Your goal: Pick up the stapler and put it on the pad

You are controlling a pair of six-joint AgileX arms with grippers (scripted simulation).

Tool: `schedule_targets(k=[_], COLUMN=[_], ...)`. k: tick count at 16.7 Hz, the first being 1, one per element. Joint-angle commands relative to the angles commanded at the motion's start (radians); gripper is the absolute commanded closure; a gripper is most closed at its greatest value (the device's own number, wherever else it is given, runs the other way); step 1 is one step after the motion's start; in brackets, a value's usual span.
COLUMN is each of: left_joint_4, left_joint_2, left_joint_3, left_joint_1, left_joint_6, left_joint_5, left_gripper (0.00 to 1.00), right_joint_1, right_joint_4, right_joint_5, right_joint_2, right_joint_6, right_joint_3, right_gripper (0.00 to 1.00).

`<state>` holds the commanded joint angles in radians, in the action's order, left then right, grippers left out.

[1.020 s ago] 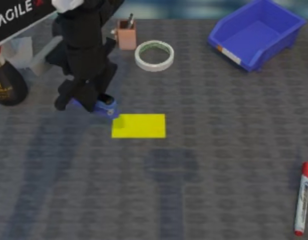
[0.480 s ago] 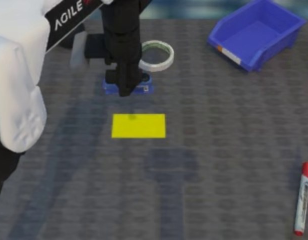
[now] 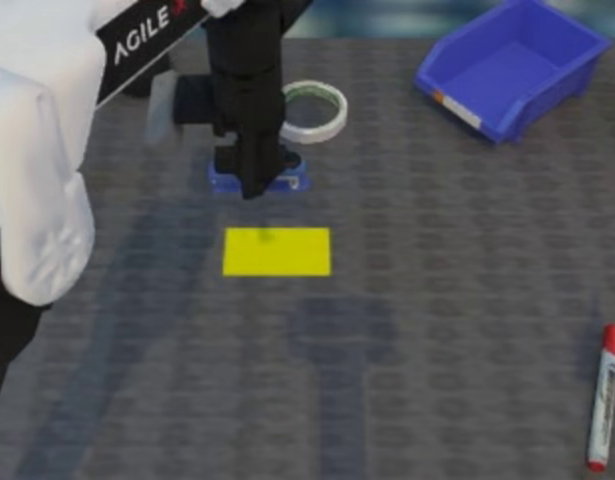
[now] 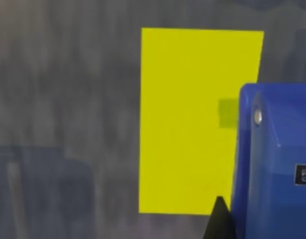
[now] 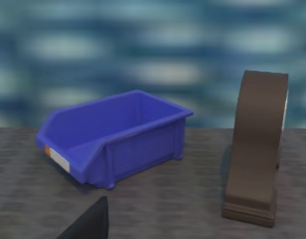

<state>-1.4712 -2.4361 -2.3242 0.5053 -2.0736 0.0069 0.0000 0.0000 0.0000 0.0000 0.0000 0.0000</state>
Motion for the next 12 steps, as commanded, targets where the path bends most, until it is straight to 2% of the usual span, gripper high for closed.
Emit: schedule_targets(k=[7, 12], left_joint_4=[0.301, 0.344], left_joint_2=[-0.015, -0.018], left_joint_3=[0.287, 0.330], left_joint_1=[0.008, 0.011], left_joint_6=[-0.005, -0.006], left_joint_5=[0.001, 0.001], left_gripper=[1.00, 1.00], right_joint_1=[0.000, 0.000], right_joint_4=[0.000, 0.000], right_joint_5=[0.000, 0.000], right_joint_2=[0.000, 0.000], right_joint_6=[0.000, 0.000], right_joint_3=[0.000, 0.000], right_gripper=[0.00, 0.00])
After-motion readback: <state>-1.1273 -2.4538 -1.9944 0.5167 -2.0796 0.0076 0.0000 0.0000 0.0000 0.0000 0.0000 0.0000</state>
